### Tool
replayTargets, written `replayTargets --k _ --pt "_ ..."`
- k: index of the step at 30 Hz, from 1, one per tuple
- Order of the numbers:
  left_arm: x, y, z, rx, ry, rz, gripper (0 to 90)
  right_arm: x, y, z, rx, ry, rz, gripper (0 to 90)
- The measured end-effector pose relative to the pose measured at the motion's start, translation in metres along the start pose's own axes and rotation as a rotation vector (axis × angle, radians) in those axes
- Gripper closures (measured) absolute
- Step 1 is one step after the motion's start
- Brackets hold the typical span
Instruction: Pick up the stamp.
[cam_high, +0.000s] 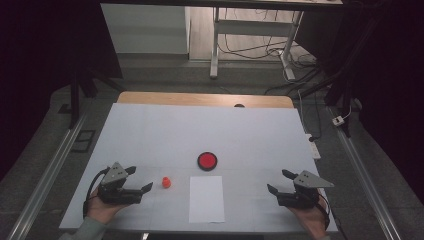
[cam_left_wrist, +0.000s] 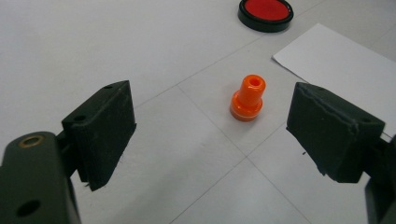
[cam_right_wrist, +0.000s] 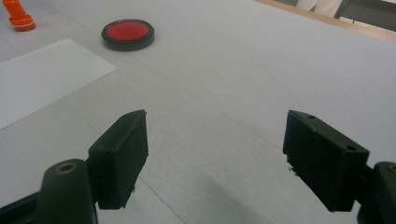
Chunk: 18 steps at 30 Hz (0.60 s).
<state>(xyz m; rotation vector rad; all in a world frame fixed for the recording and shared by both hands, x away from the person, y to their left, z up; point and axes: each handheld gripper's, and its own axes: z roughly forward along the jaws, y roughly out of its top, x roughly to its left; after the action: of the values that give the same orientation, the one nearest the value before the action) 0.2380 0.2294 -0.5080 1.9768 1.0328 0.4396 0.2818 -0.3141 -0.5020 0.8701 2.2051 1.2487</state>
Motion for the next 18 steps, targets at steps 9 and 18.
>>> replayTargets --k 9,18 --pt "0.0002 0.0006 0.0011 0.008 -0.003 -0.005 15.8 -0.0004 -0.0015 0.0020 0.004 0.015 -0.001 23.4" --pt "-0.0039 0.0015 -0.0017 -0.001 -0.012 0.008 16.4 0.0004 -0.0001 0.0012 0.016 0.017 -0.013 25.5"
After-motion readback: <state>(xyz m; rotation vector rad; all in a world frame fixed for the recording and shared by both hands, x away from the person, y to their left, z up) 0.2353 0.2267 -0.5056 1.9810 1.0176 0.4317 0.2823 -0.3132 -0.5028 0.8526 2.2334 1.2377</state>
